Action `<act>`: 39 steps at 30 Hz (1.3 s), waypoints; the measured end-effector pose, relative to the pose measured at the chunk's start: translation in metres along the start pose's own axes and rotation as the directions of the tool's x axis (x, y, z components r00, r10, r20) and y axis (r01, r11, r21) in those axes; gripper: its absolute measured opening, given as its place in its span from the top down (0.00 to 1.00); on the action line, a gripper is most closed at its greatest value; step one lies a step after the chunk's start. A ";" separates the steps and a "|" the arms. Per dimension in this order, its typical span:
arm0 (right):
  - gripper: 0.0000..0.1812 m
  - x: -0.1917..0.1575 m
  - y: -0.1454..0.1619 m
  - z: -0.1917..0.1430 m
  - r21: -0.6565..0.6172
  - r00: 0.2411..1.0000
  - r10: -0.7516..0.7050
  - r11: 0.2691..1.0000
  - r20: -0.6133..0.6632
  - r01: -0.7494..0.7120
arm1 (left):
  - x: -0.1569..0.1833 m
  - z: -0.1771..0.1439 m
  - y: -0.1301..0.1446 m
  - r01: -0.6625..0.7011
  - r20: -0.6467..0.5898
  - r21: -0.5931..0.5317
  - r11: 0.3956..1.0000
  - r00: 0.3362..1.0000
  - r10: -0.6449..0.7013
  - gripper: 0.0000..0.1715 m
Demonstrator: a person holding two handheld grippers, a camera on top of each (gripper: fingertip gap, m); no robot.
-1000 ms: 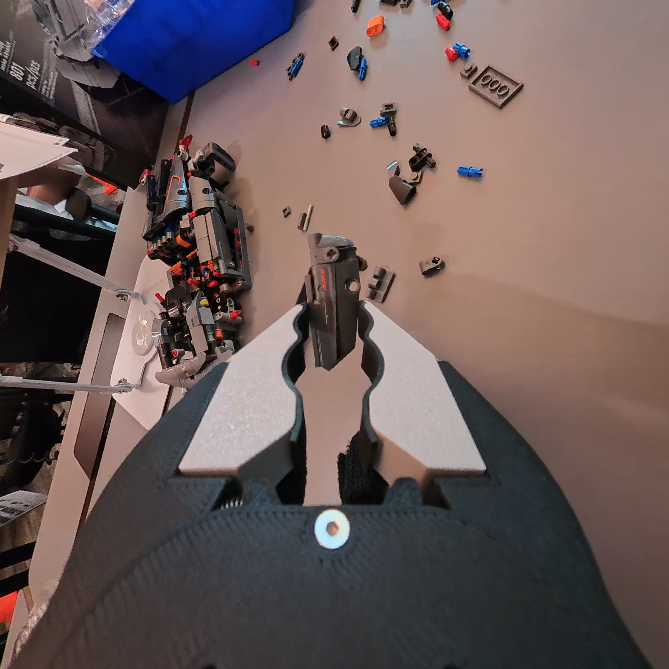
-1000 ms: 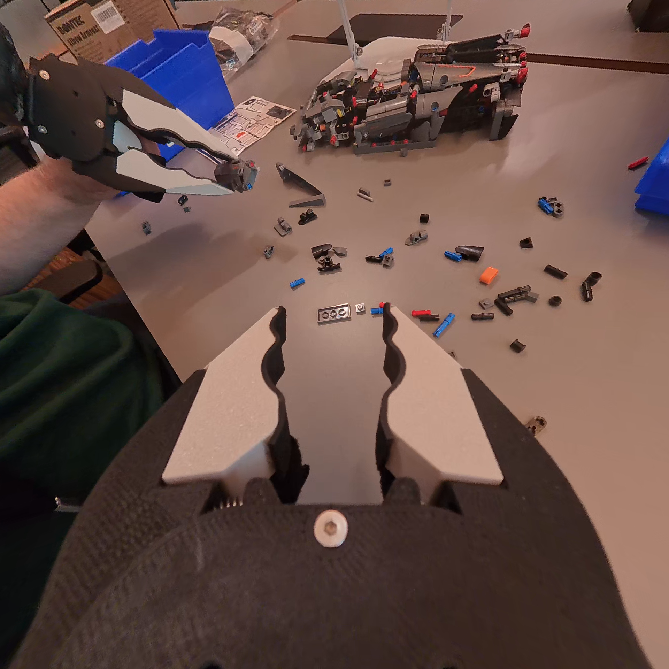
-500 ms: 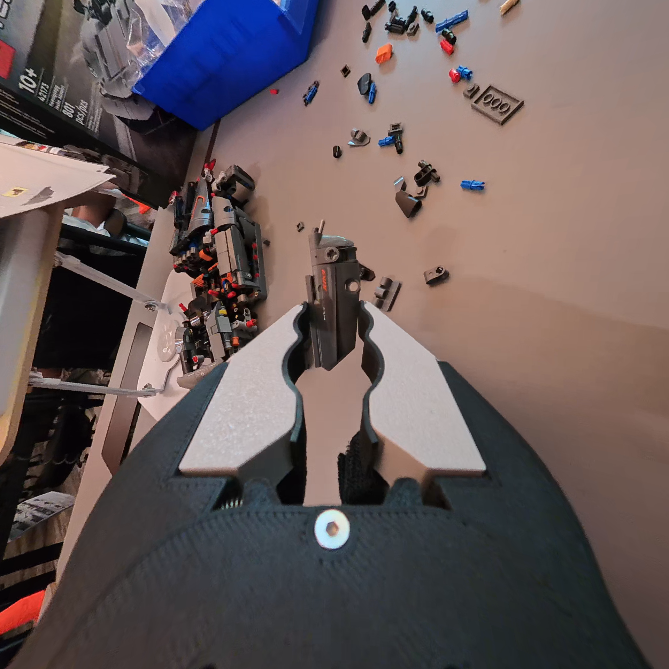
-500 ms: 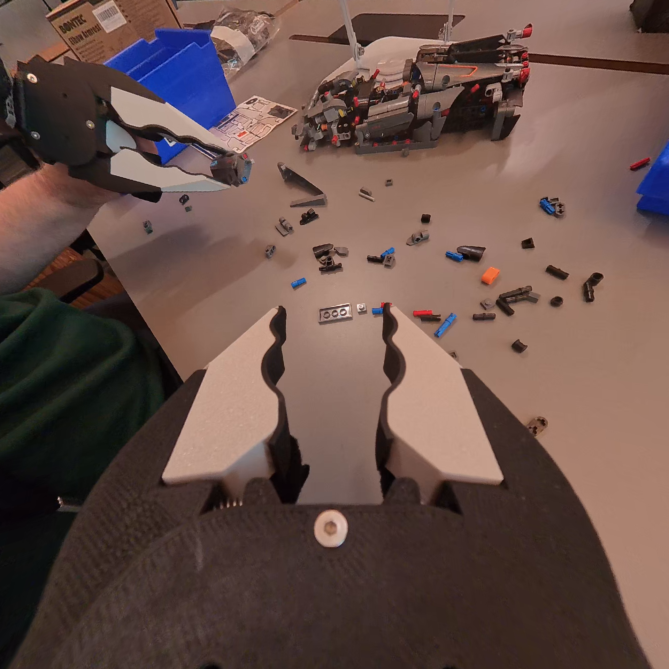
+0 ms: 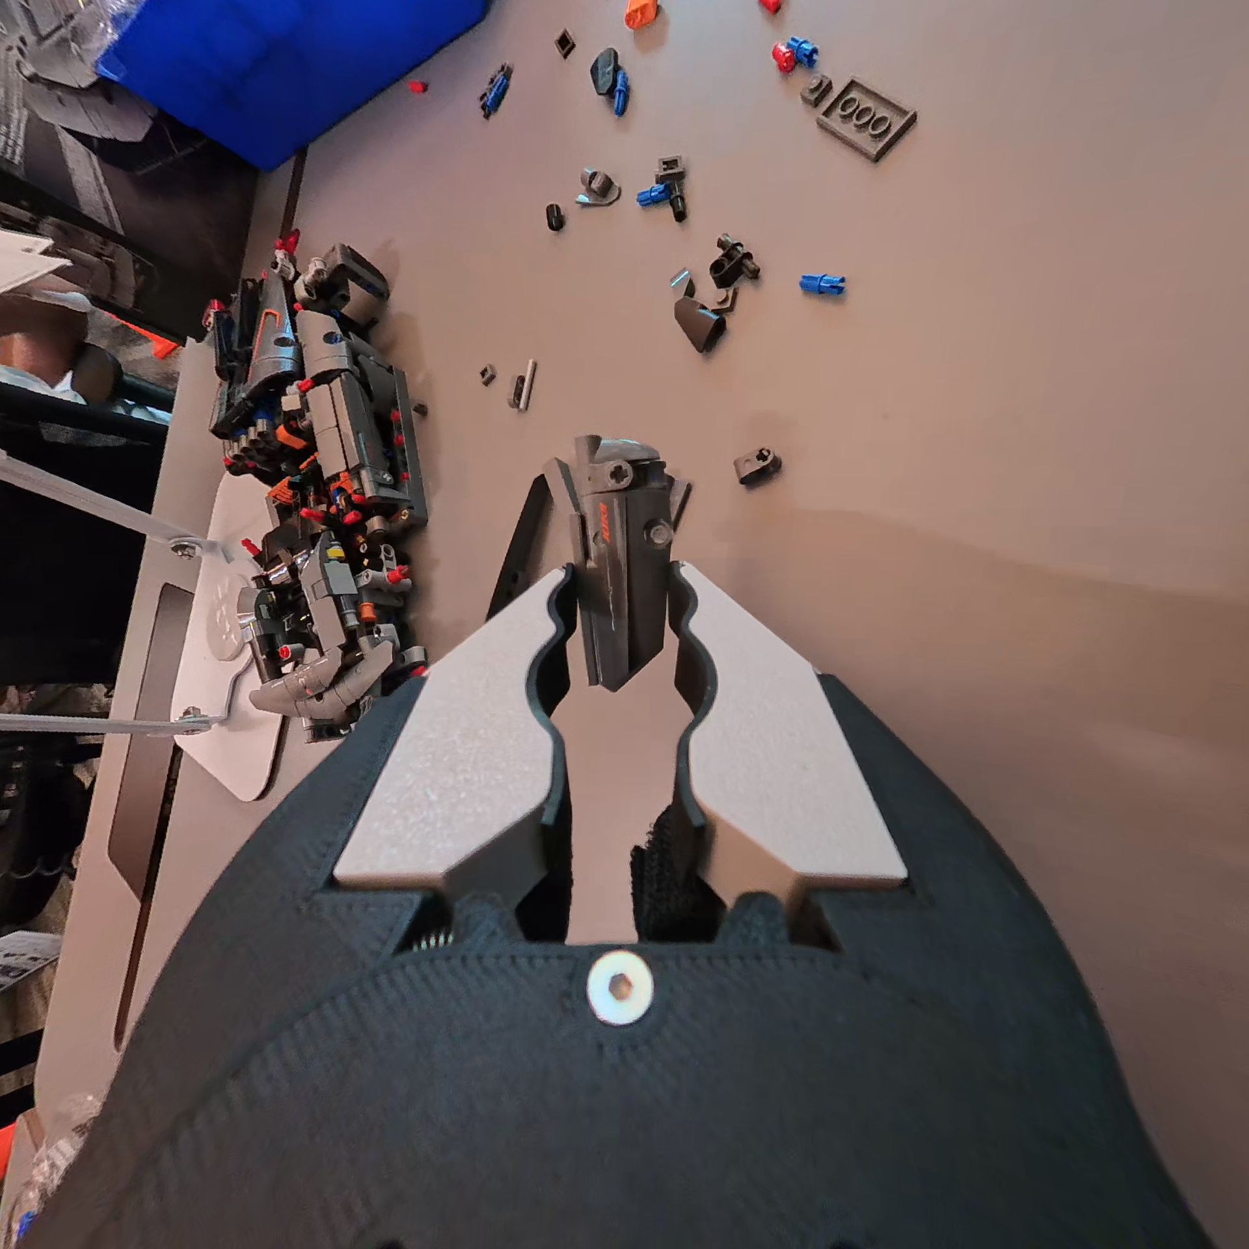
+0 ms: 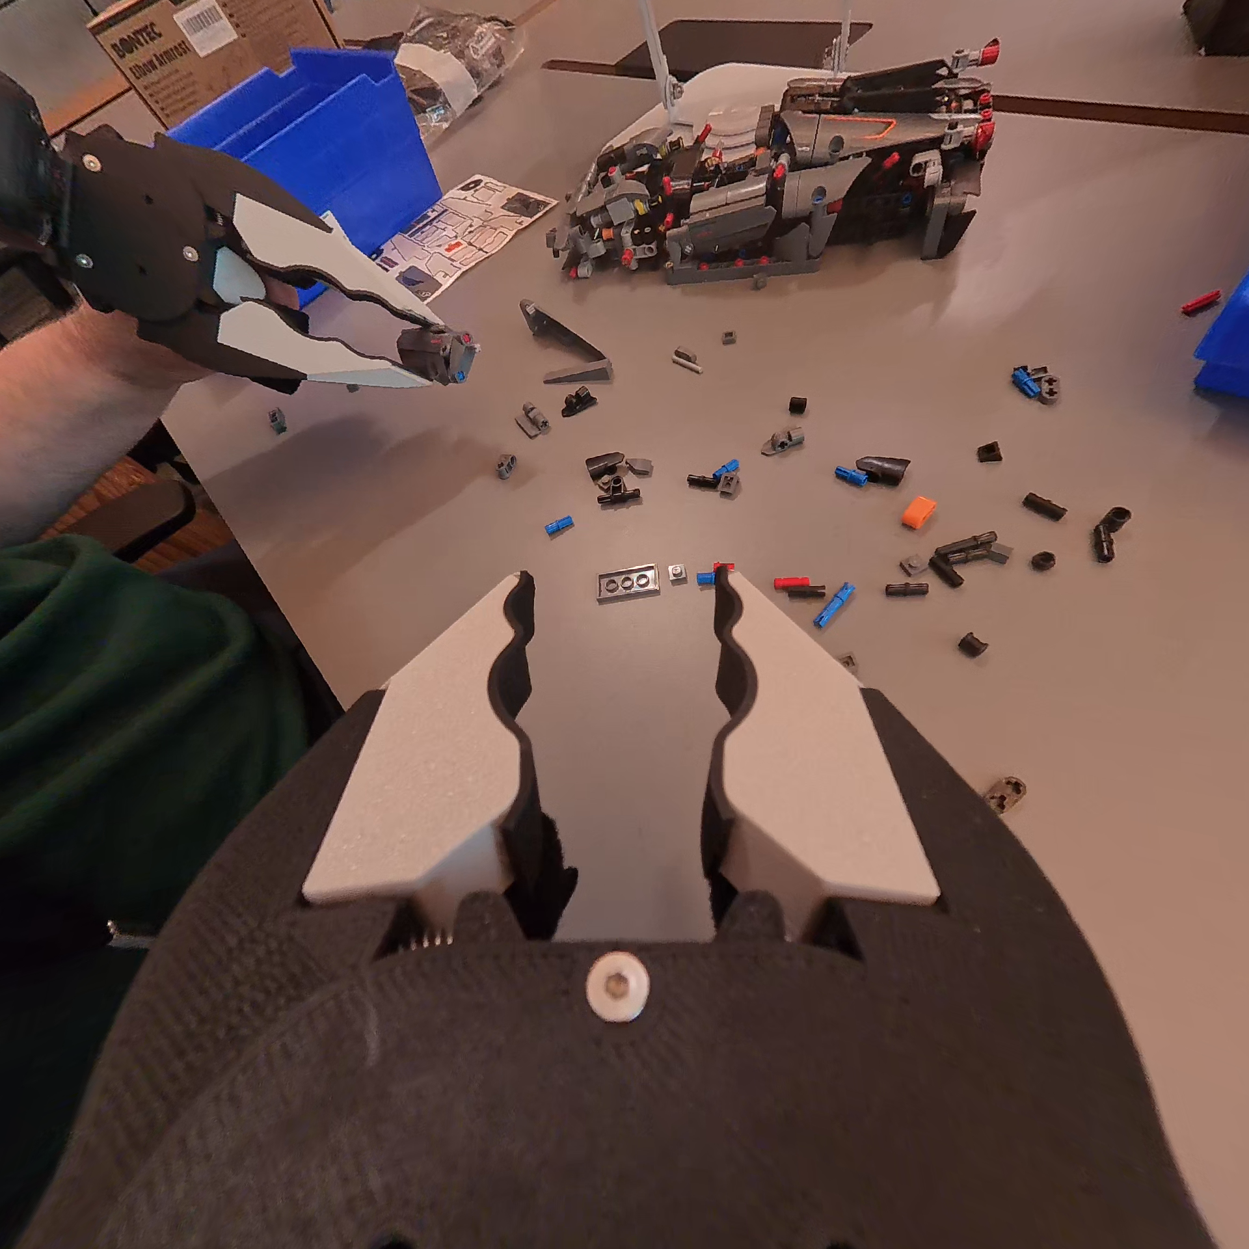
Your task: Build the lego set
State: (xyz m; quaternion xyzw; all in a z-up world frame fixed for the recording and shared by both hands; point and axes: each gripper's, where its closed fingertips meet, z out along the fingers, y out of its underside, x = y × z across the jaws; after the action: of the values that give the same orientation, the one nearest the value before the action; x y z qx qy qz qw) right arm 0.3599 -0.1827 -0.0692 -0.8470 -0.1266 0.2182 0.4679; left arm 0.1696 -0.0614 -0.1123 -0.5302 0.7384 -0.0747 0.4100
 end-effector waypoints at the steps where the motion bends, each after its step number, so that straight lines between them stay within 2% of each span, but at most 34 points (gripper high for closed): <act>1: 0.71 0.000 0.000 0.000 0.000 1.000 -0.001 1.000 0.000 0.001 | 0.000 0.000 0.000 -0.002 0.000 -0.001 1.000 1.000 0.002 0.86; 24: 0.71 -0.001 0.001 0.000 -0.003 1.000 -0.004 1.000 0.001 0.004 | 0.012 0.001 0.007 0.002 -0.055 -0.029 1.000 0.998 -0.003 0.86; 39: 0.71 0.000 0.002 -0.001 -0.006 1.000 -0.005 1.000 -0.003 0.005 | 0.047 0.010 0.023 0.077 -0.251 -0.089 0.993 0.963 -0.097 0.86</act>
State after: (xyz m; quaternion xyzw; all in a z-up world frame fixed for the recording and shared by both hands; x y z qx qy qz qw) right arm 0.3601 -0.1841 -0.0701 -0.8484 -0.1287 0.2155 0.4661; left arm 0.1550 -0.0879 -0.1563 -0.5639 0.7633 -0.1308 0.2870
